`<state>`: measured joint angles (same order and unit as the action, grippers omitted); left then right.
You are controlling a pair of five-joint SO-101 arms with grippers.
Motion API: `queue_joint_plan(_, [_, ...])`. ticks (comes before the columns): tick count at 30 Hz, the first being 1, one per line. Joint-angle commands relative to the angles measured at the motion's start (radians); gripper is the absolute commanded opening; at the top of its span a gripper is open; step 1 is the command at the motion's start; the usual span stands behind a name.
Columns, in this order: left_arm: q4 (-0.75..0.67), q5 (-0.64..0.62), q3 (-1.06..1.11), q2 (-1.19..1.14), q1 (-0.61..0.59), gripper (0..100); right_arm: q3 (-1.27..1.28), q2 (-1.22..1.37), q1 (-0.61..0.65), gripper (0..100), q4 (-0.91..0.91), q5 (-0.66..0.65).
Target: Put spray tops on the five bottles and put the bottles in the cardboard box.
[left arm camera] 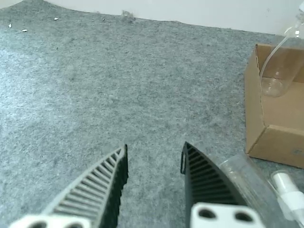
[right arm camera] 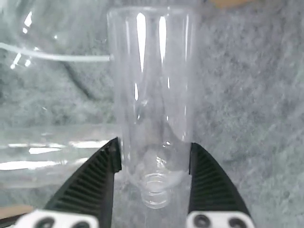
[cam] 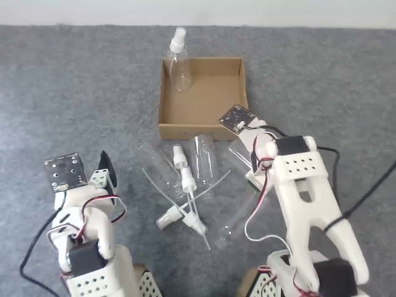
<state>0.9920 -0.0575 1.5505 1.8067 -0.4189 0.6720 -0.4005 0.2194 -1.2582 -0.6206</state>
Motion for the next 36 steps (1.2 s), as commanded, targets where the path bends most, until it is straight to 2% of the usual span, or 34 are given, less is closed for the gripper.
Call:
queue_joint_plan(1, [0.002, -0.002, -0.013, 0.008, -0.008, 17, -0.006, -0.082, -0.054, 7.0, -0.024, -0.006])
queue_joint_plan(6, [0.002, -0.002, -0.013, 0.008, -0.008, 17, -0.006, -0.094, -0.16, 6.8, -0.024, 0.005])
queue_joint_plan(10, [0.002, -0.002, -0.013, 0.008, -0.008, 17, -0.006, -0.094, -0.228, 6.9, -0.024, 0.124])
queue_joint_plan(13, [0.002, -0.002, -0.013, 0.008, -0.008, 17, -0.006, -0.094, -0.245, 7.0, -0.024, 0.278])
queue_joint_plan(20, [0.002, -0.002, -0.013, 0.008, -0.008, 17, -0.006, -0.102, -0.24, 7.0, -0.013, 0.778])
queue_joint_plan(24, [0.002, -0.002, -0.013, 0.008, -0.008, 17, -0.006, -0.104, -0.242, 6.9, -0.013, 0.964])
queue_joint_plan(27, [0.002, -0.002, -0.013, 0.008, -0.008, 17, -0.006, -0.104, -0.246, 6.9, -0.013, 1.003])
queue_joint_plan(36, [0.002, -0.002, -0.013, 0.008, -0.008, 17, -0.005, -0.094, -0.246, 6.8, 0.038, 1.011])
